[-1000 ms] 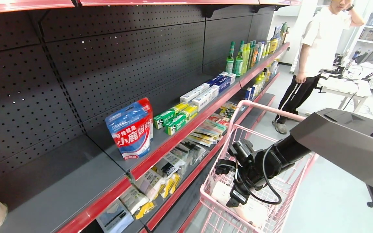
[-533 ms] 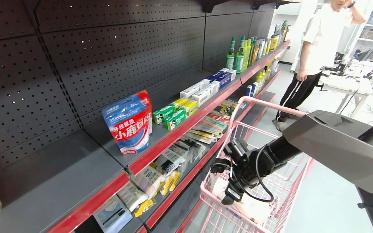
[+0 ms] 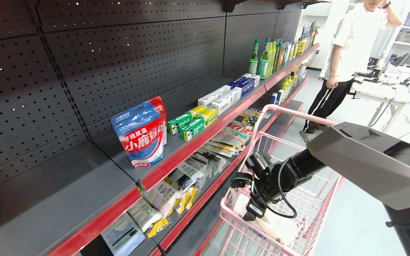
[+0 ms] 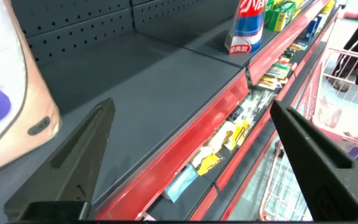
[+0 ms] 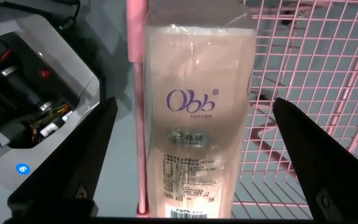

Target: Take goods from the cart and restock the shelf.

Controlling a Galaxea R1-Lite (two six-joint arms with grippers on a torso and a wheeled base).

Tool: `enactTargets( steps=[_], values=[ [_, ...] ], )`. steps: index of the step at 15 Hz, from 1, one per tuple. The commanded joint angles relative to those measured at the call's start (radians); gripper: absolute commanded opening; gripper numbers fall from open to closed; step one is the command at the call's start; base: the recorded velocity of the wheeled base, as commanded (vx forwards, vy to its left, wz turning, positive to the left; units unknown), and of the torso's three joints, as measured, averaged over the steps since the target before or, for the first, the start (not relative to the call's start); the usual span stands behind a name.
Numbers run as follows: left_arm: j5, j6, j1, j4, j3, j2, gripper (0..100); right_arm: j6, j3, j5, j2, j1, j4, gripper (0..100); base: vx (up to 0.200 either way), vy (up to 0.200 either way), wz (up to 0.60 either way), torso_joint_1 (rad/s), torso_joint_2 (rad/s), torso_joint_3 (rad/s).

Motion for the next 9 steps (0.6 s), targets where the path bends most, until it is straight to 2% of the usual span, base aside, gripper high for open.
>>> enactTargets(
  steps=[1, 3, 9],
  values=[
    [0.000, 0.000, 0.000, 0.000, -0.001, 0.000, 100, -0.002, -0.011, 0.001, 0.007, -0.006, 0.000, 100, 0.000, 0.000, 0.00, -0.129, 0.31, 0.168],
    [0.000, 0.000, 0.000, 0.000, 0.000, 0.000, 100, -0.015, -0.016, 0.001, 0.007, -0.018, 0.000, 100, 0.000, 0.000, 0.00, -0.100, 0.26, 0.136],
    [0.000, 0.000, 0.000, 0.000, -0.001, 0.000, 100, -0.022, -0.027, -0.001, 0.027, -0.046, 0.000, 100, 0.000, 0.000, 0.00, -0.003, 0.01, 0.005]
  ],
)
